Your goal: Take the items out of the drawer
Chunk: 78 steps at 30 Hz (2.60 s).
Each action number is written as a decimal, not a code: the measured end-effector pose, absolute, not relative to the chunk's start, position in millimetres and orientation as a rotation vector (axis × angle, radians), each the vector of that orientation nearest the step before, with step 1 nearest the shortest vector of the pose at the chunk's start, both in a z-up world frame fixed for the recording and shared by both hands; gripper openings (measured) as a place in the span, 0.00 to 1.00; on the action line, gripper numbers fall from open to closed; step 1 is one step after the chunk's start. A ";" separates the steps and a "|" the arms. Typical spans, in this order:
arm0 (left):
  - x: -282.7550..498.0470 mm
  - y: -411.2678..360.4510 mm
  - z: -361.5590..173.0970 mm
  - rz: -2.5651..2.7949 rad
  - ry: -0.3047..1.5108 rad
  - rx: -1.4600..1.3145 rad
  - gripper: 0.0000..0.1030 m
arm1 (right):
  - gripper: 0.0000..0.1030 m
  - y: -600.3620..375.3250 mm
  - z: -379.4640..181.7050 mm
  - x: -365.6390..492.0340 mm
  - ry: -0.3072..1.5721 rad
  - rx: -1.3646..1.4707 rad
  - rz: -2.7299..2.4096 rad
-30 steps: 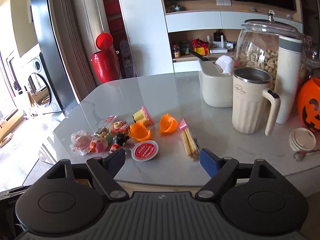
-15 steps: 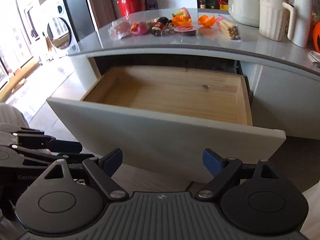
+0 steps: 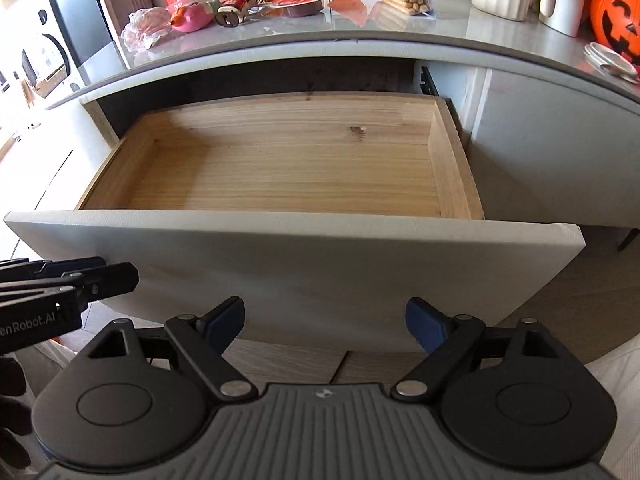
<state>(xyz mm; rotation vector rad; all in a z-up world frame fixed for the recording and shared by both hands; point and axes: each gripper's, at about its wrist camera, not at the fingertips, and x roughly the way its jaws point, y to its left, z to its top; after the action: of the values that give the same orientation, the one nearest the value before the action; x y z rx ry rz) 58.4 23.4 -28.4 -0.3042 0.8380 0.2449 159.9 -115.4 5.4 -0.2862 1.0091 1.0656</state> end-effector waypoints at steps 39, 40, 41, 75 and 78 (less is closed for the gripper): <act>157.3 73.4 -56.6 0.330 0.538 -0.289 0.40 | 1.00 -30.7 -13.0 219.1 0.554 -0.166 0.911; 161.1 74.3 -56.9 0.332 0.538 -0.283 0.40 | 1.00 -28.2 -13.4 221.7 0.556 -0.162 0.913; 164.0 75.3 -57.3 0.332 0.537 -0.277 0.40 | 1.00 -24.7 -14.1 224.9 0.558 -0.156 0.914; 115.4 62.7 -3.6 0.365 0.541 -0.236 0.33 | 1.00 -37.3 17.9 209.0 0.610 -0.215 1.041; 75.8 42.6 14.7 0.405 0.578 -0.167 0.33 | 1.00 -68.5 52.9 190.9 0.591 -0.190 1.053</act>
<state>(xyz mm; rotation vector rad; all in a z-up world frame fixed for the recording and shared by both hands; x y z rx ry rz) 75.8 42.6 14.7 -0.1673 0.5781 0.4053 190.9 -68.5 52.9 -0.1901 0.5914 1.0526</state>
